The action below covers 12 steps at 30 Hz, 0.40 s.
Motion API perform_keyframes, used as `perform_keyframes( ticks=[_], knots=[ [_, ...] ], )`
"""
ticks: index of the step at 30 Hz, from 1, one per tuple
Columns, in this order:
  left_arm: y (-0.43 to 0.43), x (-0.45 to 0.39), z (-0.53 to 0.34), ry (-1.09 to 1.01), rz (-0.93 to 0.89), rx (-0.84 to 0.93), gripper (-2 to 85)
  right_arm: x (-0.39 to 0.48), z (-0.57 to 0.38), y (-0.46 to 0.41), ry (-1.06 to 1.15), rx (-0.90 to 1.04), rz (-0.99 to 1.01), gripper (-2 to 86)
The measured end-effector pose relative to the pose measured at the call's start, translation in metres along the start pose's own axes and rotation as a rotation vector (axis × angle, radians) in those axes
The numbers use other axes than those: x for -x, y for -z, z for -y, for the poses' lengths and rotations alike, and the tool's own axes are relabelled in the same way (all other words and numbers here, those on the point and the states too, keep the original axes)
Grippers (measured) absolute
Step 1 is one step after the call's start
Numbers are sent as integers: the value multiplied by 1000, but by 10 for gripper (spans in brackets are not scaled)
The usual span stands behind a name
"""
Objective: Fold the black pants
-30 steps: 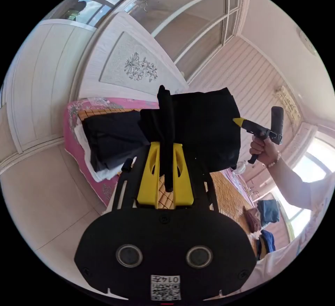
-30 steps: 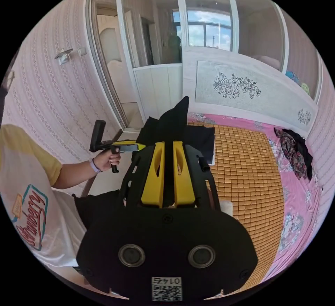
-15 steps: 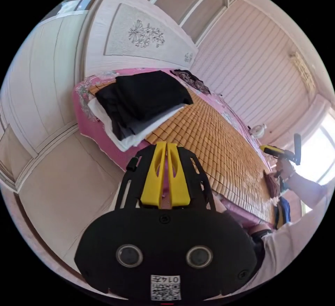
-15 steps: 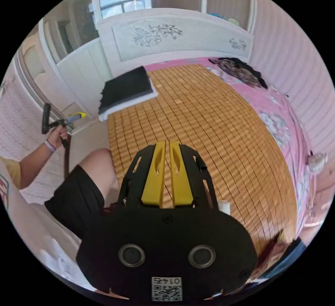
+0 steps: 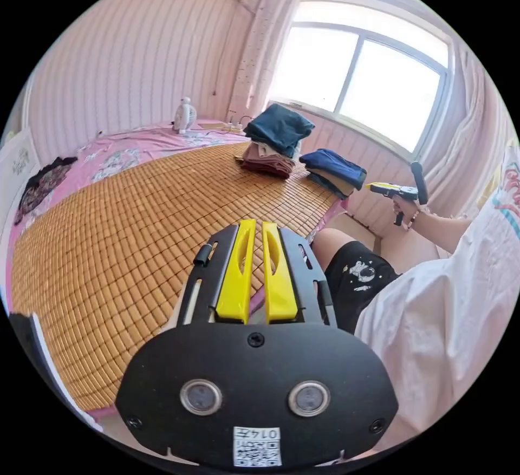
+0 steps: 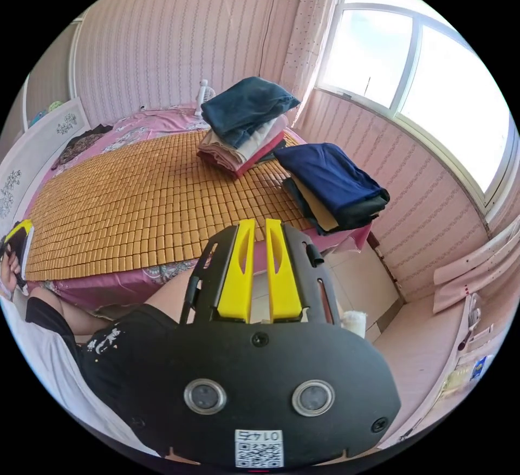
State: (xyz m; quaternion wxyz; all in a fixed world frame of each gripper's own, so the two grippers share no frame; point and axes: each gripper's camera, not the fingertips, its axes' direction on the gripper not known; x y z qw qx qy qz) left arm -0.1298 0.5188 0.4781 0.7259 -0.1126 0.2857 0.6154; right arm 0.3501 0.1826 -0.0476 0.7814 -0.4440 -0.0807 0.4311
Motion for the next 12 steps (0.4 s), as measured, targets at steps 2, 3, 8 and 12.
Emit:
perform_keyframes(
  ticks=[2, 3, 8, 12],
  knots=[
    [-39, -33, 41, -122, -80, 9, 41, -21, -15, -6, 13, 4, 8, 51],
    [-49, -42, 51, -151, -97, 6, 46, -35, -22, -12, 8, 8, 9, 59],
    [-154, -123, 134, -351, -209, 53, 109, -94, -26, -33, -56, -6, -33, 84],
    [-225, -181, 180, -460, -327, 113, 132, -159, -13, -50, -183, -61, -19, 90]
  ],
)
